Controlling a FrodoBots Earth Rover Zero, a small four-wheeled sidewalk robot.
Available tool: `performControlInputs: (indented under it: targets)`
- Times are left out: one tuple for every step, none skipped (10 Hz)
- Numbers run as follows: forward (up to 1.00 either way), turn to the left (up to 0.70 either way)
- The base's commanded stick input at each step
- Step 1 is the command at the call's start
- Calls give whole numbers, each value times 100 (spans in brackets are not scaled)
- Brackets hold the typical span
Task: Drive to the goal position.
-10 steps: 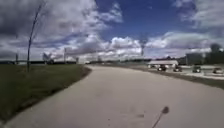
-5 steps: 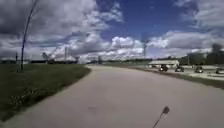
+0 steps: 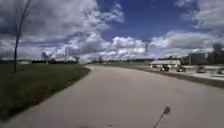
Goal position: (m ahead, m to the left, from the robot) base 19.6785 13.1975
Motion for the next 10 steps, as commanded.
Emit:
performControlInputs:
  targets:
    - [100,0]
    - [100,0]
    - [100,0]
    - [100,0]
    - [100,0]
    - [100,0]
    - [100,0]
    - [100,0]
    - [100,0]
    - [100,0]
